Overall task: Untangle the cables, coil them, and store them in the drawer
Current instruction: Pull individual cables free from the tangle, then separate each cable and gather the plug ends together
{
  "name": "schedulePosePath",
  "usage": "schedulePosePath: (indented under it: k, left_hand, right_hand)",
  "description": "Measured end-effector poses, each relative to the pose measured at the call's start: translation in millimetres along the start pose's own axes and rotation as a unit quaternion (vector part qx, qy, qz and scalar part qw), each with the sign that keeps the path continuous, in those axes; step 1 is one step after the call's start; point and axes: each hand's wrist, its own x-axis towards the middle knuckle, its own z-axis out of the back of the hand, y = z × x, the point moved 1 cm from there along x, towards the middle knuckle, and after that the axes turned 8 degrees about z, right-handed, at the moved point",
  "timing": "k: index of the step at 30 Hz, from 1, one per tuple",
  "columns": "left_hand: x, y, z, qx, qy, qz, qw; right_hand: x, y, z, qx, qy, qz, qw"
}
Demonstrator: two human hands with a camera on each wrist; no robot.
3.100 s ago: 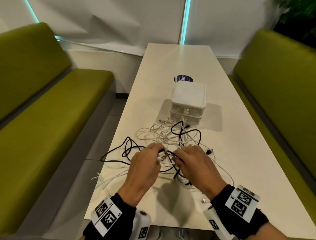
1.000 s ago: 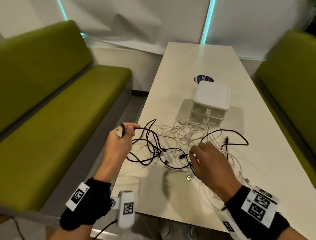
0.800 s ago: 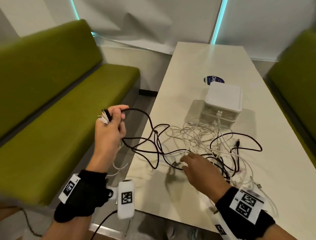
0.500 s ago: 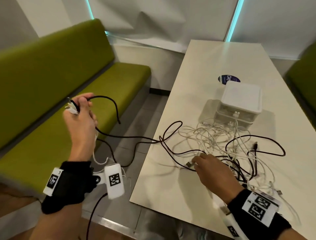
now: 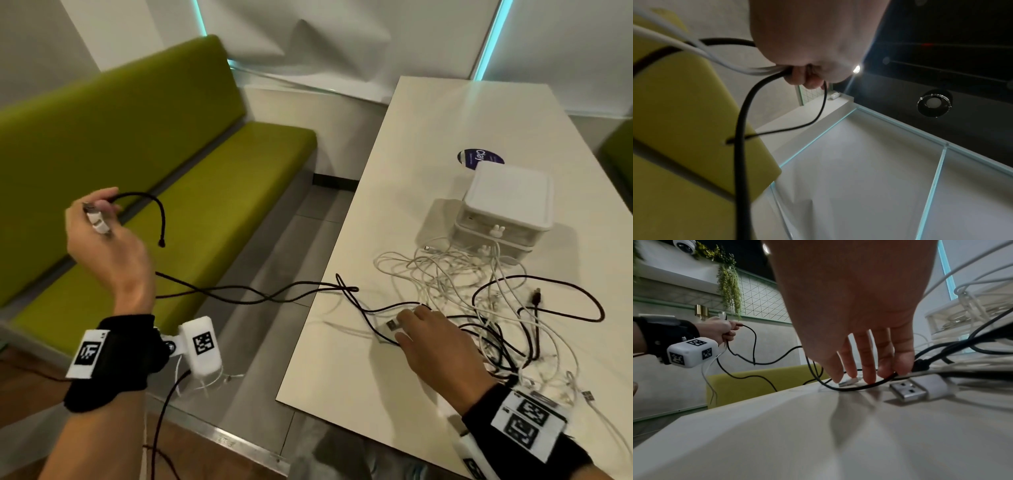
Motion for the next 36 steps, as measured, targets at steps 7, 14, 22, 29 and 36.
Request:
schedulePosePath:
  k: [7,14,22,29,36]
  left_hand:
    - [-60,4,-27,0.038,0.262,0.016,0.964]
    - [-139,-3,-56,0.091,0.421,-0.012,0.902]
    - [-161,-15,-72,0.109,0.465,0.027,0.878]
    - [-185,-40,-72,0.036,0.512,0.059,0.856]
    - [-247,-58,-84,-0.027,0.563,0.130,0.816]
  right_hand:
    - [0,1,3,0.012,0.012,-0.008,1.000]
    - [0,-2,0,-0.005,0.008,0.004,1.000]
    - [2,-7,-1,-0.024,0.003,0.017,1.000]
    - [-2,-10,15,0.110,-0.121,0.039,0.986]
    - [-18,-16,39,0.274,-0.256,0.052,0.925]
